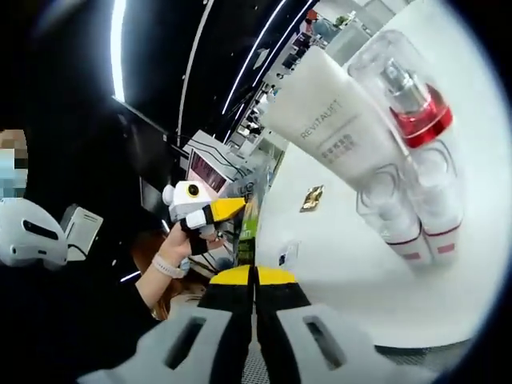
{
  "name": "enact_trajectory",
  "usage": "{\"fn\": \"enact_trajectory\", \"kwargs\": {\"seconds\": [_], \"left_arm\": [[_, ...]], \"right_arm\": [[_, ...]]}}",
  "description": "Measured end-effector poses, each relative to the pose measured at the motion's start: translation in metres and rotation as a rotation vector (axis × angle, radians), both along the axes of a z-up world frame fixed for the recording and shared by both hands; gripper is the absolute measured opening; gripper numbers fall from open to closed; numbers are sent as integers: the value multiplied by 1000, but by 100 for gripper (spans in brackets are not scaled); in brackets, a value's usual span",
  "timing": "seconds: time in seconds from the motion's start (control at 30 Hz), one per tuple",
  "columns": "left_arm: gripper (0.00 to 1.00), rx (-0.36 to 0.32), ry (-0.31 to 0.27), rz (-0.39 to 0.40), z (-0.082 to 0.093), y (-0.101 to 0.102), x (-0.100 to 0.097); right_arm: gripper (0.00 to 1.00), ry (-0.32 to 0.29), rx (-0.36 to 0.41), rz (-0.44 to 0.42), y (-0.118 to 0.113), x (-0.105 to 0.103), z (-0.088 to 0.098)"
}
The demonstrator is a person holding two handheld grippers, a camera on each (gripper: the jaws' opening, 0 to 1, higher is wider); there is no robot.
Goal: Arrange the skincare products in the storage area until every visible bottle or jar stands upright without overlapping.
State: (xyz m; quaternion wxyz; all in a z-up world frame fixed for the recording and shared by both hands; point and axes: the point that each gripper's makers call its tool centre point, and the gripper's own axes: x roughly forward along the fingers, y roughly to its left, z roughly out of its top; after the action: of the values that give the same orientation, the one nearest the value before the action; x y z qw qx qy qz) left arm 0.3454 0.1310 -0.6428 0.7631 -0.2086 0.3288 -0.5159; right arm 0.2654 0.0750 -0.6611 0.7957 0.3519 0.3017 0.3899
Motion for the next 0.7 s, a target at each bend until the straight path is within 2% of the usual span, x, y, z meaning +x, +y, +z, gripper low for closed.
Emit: {"fn": "enact_trajectory", "kwargs": {"seconds": [0.13, 0.3, 0.7], "left_arm": [[0, 44, 3, -5, -12, -2, 1], [0, 114, 8, -8, -31, -5, 2], [0, 213, 26, -29, -63, -14, 3]], "right_arm": [[1, 8, -52, -4, -2, 2, -10], [1, 11, -162, 5, -6, 2, -26], [1, 3, -363, 29, -14, 5, -50]]}}
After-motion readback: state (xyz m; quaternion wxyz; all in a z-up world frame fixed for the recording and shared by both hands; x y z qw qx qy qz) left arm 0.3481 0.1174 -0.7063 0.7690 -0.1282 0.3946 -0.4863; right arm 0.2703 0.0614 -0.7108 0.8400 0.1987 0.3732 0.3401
